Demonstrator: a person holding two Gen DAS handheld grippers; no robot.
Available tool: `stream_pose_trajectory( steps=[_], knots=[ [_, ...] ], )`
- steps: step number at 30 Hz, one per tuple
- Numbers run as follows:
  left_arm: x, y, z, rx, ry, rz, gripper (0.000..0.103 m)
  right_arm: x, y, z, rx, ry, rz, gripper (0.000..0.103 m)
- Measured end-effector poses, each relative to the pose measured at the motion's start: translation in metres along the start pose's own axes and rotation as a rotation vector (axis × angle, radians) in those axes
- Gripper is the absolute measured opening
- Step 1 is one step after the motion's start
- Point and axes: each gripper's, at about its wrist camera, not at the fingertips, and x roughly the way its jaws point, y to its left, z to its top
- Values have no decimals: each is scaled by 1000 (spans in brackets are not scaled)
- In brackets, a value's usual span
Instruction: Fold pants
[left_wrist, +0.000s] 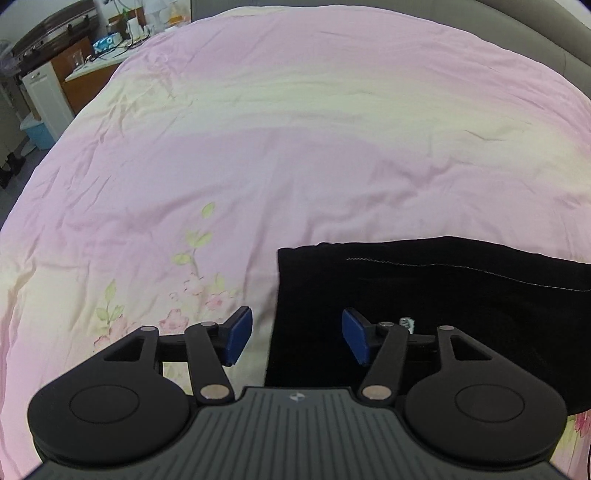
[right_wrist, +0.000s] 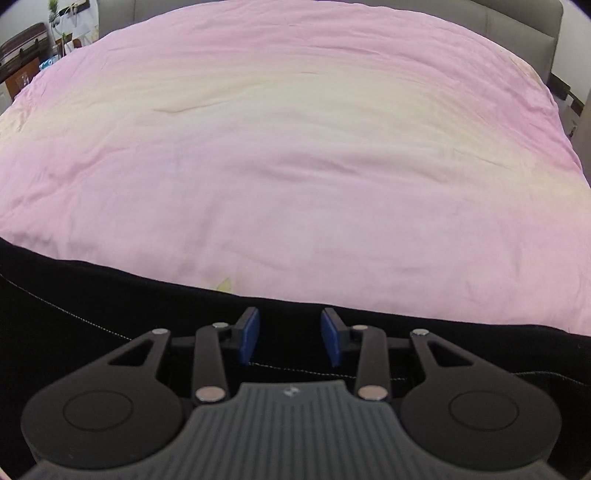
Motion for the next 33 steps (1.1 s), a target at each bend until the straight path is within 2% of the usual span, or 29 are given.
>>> stream_pose_trajectory(
  steps=[5, 8, 10, 12, 16, 20, 23, 26, 28, 30, 32, 33],
  knots=[
    [11, 23, -17, -97, -6, -86, 73, -52, -38, -22, 3, -21, -60, 44],
    [29, 21, -27, -153, -14, -84, 72, -91, -85, -46, 50, -38, -130, 48],
    [38, 17, -29, -198, -13, -94, 54, -119, -120, -62, 94, -43, -186, 53],
    [47, 5, -29, -191, -9, -12, 54, -146, -156, -79, 147, -46, -250, 54],
    [68, -24, -17, -83, 29, 171, 54, -178, -226, -116, 301, -37, -328, 54],
    [80, -42, -9, -43, 79, 291, 54, -169, -267, -144, 456, -34, -310, 54],
    [68, -57, -10, 44, 59, 353, 59, -152, -282, -154, 509, -55, -272, 54],
    [48, -61, -16, 116, 20, 358, 62, -125, -297, -155, 557, -60, -251, 55],
    [34, -60, -19, 121, 16, 352, 62, -109, -310, -161, 614, -43, -243, 65],
    [20, -59, -23, 107, 5, 336, 62, -94, -324, -174, 718, -32, -196, 64],
    [9, -67, -25, 104, -15, 319, 62, -81, -332, -190, 811, -44, -118, 54],
    [5, -71, -26, 108, -25, 311, 62, -78, -333, -196, 841, -55, -81, 38]
  ],
)
